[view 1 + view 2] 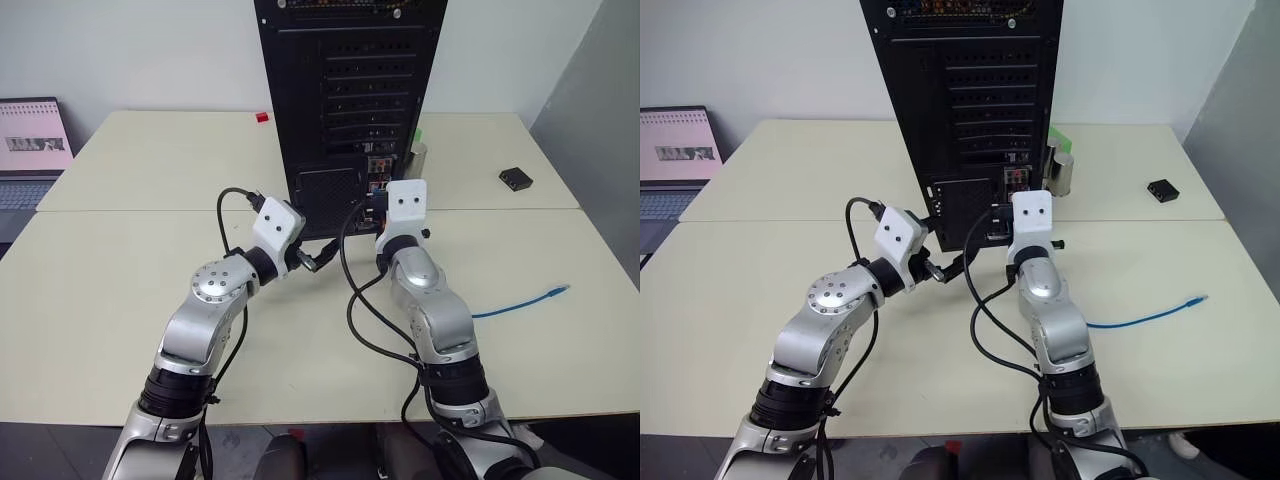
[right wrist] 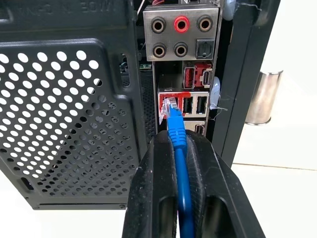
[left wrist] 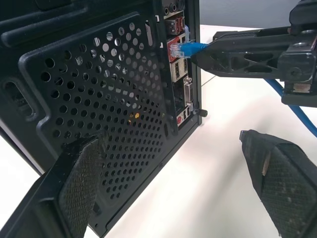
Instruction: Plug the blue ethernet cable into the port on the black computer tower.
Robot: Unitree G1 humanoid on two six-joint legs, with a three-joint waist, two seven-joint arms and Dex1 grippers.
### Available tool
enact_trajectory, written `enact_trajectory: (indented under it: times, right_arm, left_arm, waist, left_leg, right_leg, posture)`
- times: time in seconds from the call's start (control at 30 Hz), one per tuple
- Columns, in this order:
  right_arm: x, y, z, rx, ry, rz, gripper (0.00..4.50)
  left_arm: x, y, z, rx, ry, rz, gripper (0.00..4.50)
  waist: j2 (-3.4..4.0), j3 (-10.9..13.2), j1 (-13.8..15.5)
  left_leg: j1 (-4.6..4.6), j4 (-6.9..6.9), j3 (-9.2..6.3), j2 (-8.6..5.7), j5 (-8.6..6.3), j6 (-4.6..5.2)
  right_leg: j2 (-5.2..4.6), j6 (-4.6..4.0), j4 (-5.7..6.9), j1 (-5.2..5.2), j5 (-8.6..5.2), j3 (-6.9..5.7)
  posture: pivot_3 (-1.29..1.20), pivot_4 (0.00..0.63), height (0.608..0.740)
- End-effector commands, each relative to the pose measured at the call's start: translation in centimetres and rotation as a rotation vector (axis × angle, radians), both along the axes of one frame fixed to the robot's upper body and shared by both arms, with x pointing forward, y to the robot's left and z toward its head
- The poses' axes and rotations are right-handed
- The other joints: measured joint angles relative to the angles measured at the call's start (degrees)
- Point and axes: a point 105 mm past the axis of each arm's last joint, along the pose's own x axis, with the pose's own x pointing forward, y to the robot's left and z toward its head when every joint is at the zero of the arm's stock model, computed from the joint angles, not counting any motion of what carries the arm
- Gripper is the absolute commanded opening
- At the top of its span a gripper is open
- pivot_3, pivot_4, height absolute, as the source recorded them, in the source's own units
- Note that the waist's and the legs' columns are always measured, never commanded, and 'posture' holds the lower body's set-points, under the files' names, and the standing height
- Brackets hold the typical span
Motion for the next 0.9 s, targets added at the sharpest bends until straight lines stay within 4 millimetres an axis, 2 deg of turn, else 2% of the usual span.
enact_trajectory:
  times: [0.03, 0.3, 0.9]
  right_arm:
    - [-0.4, 1.2, 2.8, 0.045, -0.073, 0.032, 0.00]
    - [-0.1, 1.7, 2.7, 0.062, -0.057, 0.043, 0.00]
    - [0.7, 3.1, 3.9, 0.090, -0.061, 0.081, 0.00]
  left_arm:
    - [-0.1, 0.3, 1.0, 0.000, -0.049, 0.005, 4.50]
    - [0.2, 0.8, 1.4, 0.011, -0.066, 0.021, 4.50]
    - [0.3, 0.6, 1.5, 0.000, -0.075, 0.028, 4.50]
  waist:
    - [0.00, 0.00, 0.00]
    - [0.00, 0.00, -0.01]
    - [0.00, 0.00, -0.18]
  left_leg:
    - [0.00, 0.00, 0.00, 0.00, 0.00, 0.00]
    - [0.00, 0.00, 0.00, 0.00, 0.00, 0.00]
    - [0.05, 0.02, 0.03, 0.02, 0.00, 0.01]
  right_leg:
    - [0.00, 0.00, 0.00, 0.00, 0.00, 0.00]
    - [0.00, 0.00, 0.00, 0.00, 0.00, 0.00]
    - [0.01, 0.00, 0.03, 0.00, 0.01, 0.04]
  posture:
    - [0.00, 0.150, 0.740]
    - [0.00, 0.150, 0.740]
    - [0.00, 0.150, 0.740]
